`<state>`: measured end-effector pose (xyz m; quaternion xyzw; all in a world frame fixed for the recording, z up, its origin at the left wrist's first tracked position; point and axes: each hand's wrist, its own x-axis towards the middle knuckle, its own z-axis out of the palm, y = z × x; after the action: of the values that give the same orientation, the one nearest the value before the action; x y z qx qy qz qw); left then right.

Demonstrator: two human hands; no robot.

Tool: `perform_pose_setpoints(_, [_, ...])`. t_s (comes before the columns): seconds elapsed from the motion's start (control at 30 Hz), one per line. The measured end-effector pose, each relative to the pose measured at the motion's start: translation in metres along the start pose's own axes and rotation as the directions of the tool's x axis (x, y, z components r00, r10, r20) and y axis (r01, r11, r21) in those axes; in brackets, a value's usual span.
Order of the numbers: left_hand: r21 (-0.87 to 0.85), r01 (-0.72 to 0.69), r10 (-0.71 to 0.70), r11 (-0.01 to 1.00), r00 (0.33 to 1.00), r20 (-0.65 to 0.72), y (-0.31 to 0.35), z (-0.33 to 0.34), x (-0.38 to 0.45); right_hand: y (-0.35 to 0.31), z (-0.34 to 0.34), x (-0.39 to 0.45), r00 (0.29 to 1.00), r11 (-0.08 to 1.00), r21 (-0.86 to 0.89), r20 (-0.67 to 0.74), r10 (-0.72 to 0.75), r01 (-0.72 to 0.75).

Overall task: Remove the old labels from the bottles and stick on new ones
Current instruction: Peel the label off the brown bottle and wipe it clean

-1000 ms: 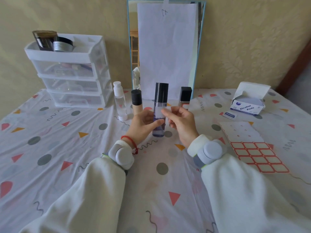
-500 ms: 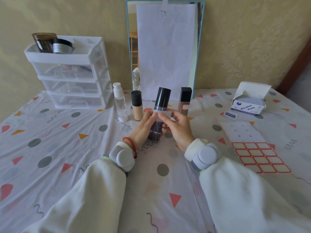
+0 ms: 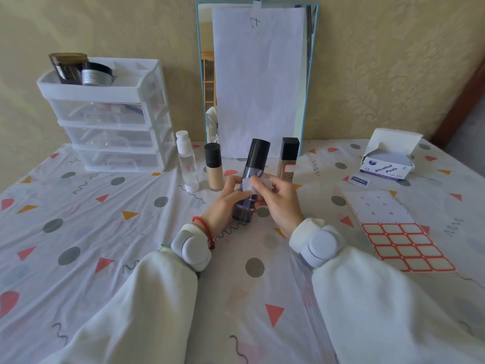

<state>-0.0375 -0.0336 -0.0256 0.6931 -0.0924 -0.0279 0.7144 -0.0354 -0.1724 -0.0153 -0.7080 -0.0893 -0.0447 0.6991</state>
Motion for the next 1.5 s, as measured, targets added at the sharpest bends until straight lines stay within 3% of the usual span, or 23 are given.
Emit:
perform_pose_setpoints(0.3, [-0.011,-0.005,0.006,1.000,1.000,0.021,0.001,0.001,-0.002,-0.001,-0.003,0.000,0.999,0.999,-0.044,0.042,0.016,-0.014])
perform_pose_setpoints(0.53, [0.062,0.010,-0.015,0.998,0.996,0.084,-0.004,0.001,-0.002,0.000,0.000,0.003,0.999,0.998,-0.054,-0.040,0.033,-0.035])
perform_pose_setpoints(0.73, [0.063,-0.018,0.012,0.998,0.995,0.095,-0.005,-0.002,-0.002,-0.002,-0.003,0.003,0.998,0.997,-0.075,0.057,0.024,-0.020])
perform_pose_setpoints(0.93, [0.081,-0.034,0.025,0.996,0.993,0.112,-0.003,0.002,-0.003,-0.002,0.007,0.001,0.997,0.999,-0.041,-0.077,0.002,-0.006])
perform_pose_setpoints(1.2, [0.003,-0.029,0.028,1.000,0.994,0.108,-0.006,0.000,-0.001,-0.006,-0.010,0.003,0.987,0.999,0.020,0.154,0.043,-0.047])
perform_pose_setpoints(1.37, [0.116,-0.024,0.015,0.993,0.997,0.079,-0.007,-0.001,0.000,-0.003,0.005,0.003,1.000,1.000,0.000,0.015,-0.004,0.004])
perform_pose_setpoints(1.5, [0.071,-0.027,0.022,0.997,0.997,0.074,-0.009,0.000,0.001,-0.005,-0.001,0.003,0.998,1.000,-0.003,0.059,0.018,-0.017])
